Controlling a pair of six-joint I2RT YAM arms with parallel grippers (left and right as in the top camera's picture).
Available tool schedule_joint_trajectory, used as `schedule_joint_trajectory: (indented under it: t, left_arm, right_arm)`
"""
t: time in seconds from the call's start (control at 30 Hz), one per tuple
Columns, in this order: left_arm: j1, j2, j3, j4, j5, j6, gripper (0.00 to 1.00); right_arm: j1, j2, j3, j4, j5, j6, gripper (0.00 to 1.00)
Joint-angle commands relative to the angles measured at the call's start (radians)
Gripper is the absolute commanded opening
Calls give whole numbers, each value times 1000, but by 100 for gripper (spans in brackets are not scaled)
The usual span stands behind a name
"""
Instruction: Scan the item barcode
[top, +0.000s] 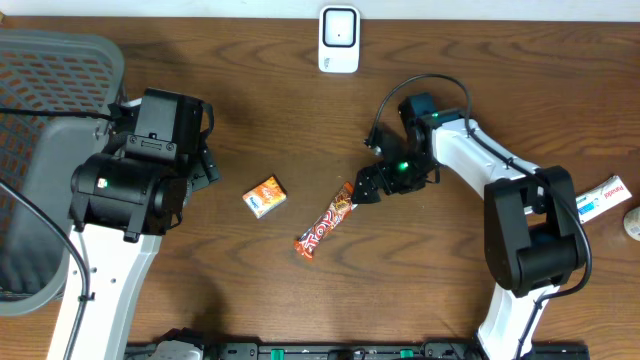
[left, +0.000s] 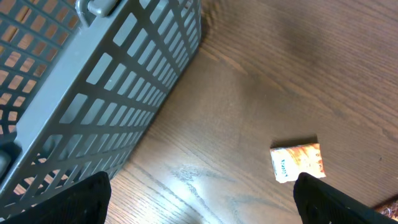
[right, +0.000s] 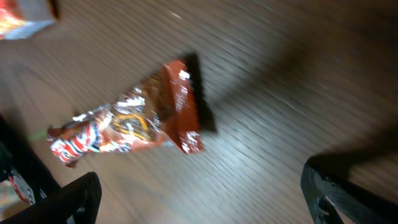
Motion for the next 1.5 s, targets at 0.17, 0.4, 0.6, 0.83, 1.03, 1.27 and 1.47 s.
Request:
schedule_joint_trajectory:
  t: [0.17, 0.4, 0.6, 0.83, 1.03, 1.27, 1.47]
  left_arm:
    - [5, 2, 0, 0, -13, 10, 94]
    - [5, 2, 0, 0, -13, 10, 94]
    - [5, 2, 0, 0, -13, 10, 94]
    - [5, 2, 0, 0, -13, 10, 94]
    - [5, 2, 0, 0, -13, 10, 94]
    - [5, 2, 0, 0, -13, 10, 94]
    - [5, 2, 0, 0, -13, 10, 94]
  right_arm:
    - [56, 21, -97, 75, -44, -15, 99]
    - [92, 74, -97, 78, -70, -15, 99]
    - [99, 133, -97, 113, 3, 10, 93]
    - [102, 148, -97, 187, 55, 38, 45]
    - [128, 152, -87, 217, 55, 72, 1]
    - [126, 106, 22, 86, 67, 80, 1]
    - [120, -62, 180, -161, 262, 150, 1]
